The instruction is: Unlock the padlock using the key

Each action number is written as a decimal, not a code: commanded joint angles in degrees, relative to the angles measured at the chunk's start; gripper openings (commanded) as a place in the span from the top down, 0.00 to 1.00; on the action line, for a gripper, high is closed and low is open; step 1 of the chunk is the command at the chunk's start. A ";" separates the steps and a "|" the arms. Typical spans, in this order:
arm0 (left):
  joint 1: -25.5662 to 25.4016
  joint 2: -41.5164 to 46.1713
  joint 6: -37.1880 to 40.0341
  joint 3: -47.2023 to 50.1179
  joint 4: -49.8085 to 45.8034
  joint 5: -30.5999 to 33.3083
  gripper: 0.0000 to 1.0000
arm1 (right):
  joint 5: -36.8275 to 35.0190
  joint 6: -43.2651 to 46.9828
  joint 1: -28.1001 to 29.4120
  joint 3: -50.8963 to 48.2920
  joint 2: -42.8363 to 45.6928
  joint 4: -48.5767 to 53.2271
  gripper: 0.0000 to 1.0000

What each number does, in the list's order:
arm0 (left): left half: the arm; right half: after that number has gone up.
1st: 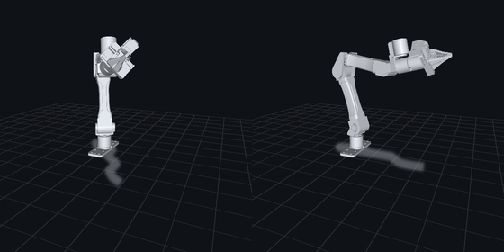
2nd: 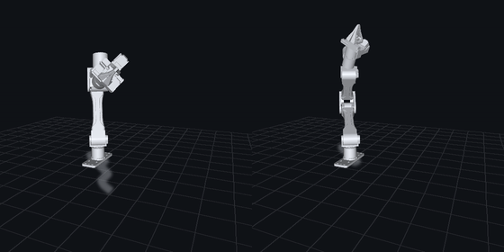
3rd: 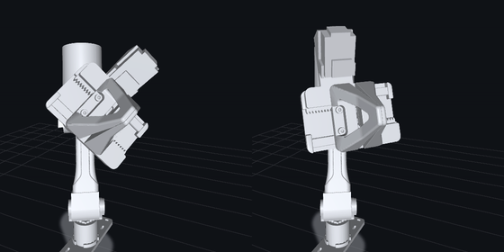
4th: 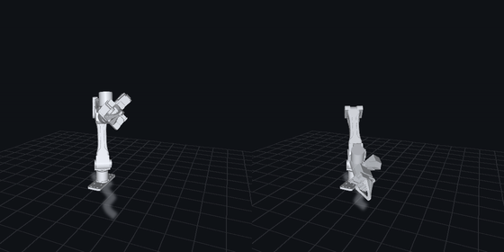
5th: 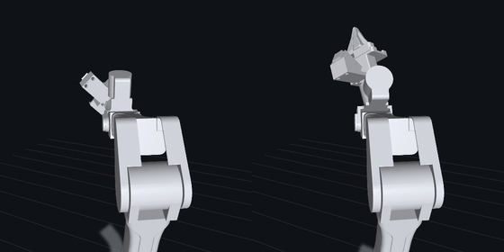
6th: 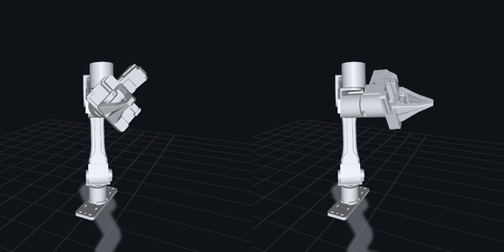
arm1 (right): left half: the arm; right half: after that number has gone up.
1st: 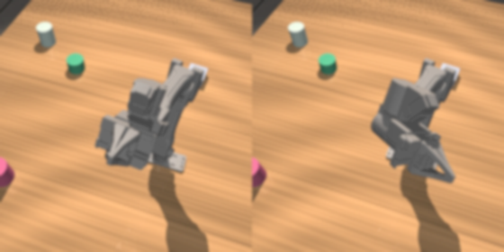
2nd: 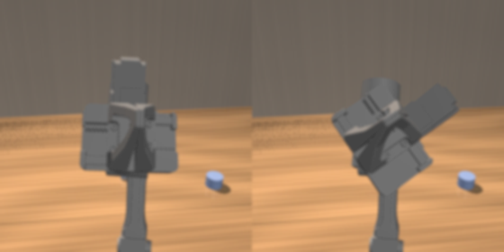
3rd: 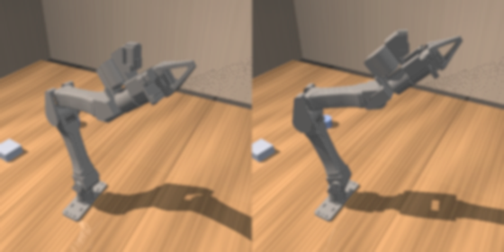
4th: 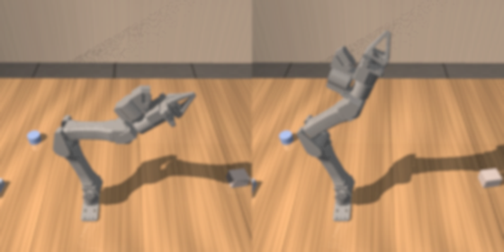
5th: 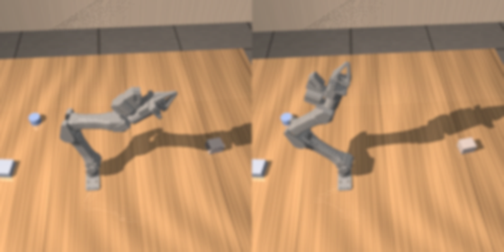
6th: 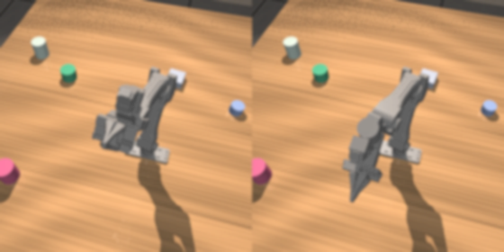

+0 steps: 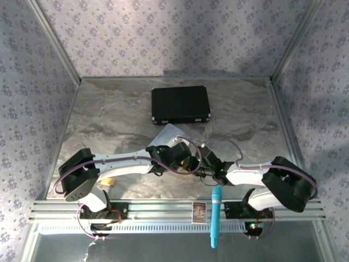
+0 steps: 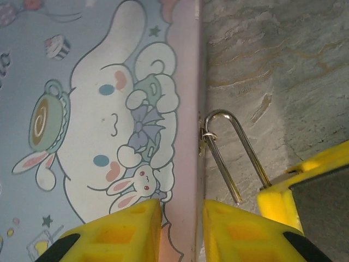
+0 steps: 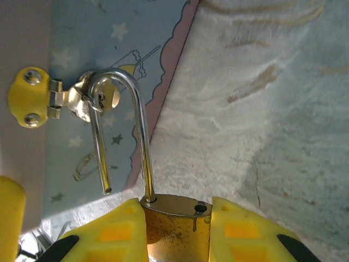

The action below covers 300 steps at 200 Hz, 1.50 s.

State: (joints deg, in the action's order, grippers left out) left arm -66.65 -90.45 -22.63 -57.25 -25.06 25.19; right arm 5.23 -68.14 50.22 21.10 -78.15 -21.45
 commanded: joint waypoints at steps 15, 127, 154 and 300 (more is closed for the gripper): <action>-1.20 -4.11 -1.23 3.55 -5.85 -4.98 0.74 | -6.66 0.68 -1.83 3.39 -0.39 0.24 1.00; -1.29 -3.12 -3.77 4.72 -7.31 -0.06 0.69 | -0.22 6.09 -7.43 6.45 -4.45 5.08 1.00; -1.26 -2.23 -6.14 3.25 -11.27 5.01 0.57 | 3.56 9.79 -9.24 5.91 -4.24 12.29 1.00; -0.33 0.89 -11.02 0.37 -20.90 13.89 0.18 | 12.08 33.84 -26.24 13.37 -4.57 49.64 1.00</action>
State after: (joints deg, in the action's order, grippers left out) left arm -67.94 -90.80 -30.15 -55.77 -38.79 36.47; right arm 24.23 -41.82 24.67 32.10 -80.34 10.22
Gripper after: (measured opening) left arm 0.804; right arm 0.225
